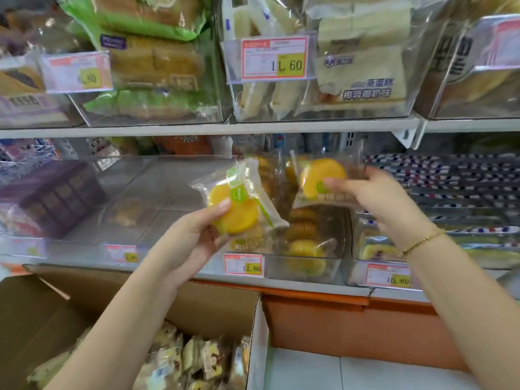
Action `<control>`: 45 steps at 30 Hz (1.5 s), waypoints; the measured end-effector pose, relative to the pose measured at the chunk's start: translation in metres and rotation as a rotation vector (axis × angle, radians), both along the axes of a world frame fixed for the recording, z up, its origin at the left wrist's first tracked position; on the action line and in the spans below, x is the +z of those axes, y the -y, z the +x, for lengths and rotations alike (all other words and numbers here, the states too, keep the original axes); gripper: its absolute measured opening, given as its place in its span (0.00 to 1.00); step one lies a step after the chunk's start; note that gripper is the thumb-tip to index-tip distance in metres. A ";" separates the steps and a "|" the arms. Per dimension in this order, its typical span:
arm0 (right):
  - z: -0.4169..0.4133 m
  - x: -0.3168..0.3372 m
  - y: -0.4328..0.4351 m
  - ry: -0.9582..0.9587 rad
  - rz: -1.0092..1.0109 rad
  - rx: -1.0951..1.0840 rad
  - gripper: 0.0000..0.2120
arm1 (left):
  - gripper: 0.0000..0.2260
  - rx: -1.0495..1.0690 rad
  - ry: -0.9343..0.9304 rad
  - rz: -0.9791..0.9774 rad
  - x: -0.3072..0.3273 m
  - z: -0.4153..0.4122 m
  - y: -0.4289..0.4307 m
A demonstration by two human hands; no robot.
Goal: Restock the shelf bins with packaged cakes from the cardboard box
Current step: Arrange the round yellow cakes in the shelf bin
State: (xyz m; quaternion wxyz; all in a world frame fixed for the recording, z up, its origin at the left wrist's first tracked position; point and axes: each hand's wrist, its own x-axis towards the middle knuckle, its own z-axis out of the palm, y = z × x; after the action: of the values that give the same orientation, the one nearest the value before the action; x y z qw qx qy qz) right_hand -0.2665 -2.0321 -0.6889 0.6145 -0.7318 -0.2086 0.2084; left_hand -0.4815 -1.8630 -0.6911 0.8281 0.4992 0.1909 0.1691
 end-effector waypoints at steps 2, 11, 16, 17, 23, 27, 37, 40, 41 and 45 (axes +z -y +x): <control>0.022 -0.005 -0.016 0.150 -0.120 -0.164 0.24 | 0.23 0.119 -0.025 -0.061 0.000 0.009 -0.004; 0.055 -0.030 -0.082 0.291 -0.256 -0.113 0.24 | 0.21 0.220 -0.149 -0.092 -0.006 0.021 -0.016; 0.056 -0.033 -0.094 0.605 -0.482 -0.187 0.35 | 0.19 0.213 -0.156 -0.090 -0.009 0.021 -0.019; 0.058 -0.032 -0.093 0.700 -0.551 -0.226 0.40 | 0.19 0.215 -0.157 -0.092 -0.009 0.022 -0.019; 0.058 -0.045 -0.093 0.858 -0.670 0.013 0.28 | 0.19 0.211 -0.163 -0.079 -0.009 0.022 -0.018; 0.052 -0.048 -0.093 0.858 -0.750 -0.025 0.22 | 0.20 0.188 -0.143 -0.085 -0.009 0.020 -0.017; 0.014 -0.004 -0.077 0.734 -0.635 -0.024 0.26 | 0.19 0.126 -0.194 0.040 -0.005 0.014 -0.013; -0.020 0.012 -0.061 0.513 -0.175 0.191 0.16 | 0.20 0.087 -0.182 0.132 -0.006 0.010 -0.011; -0.031 0.018 -0.056 0.416 -0.110 0.318 0.21 | 0.20 0.064 -0.169 0.164 -0.006 0.010 -0.010; -0.052 0.039 -0.046 0.716 -0.265 0.542 0.35 | 0.17 -0.016 -0.191 0.420 -0.002 0.009 -0.005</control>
State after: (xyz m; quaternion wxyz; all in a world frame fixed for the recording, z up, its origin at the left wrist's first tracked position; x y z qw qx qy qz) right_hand -0.3183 -1.9865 -0.6496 0.3286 -0.7488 -0.5629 0.1205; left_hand -0.4730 -1.8578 -0.6932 0.6855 0.6758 0.2252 0.1505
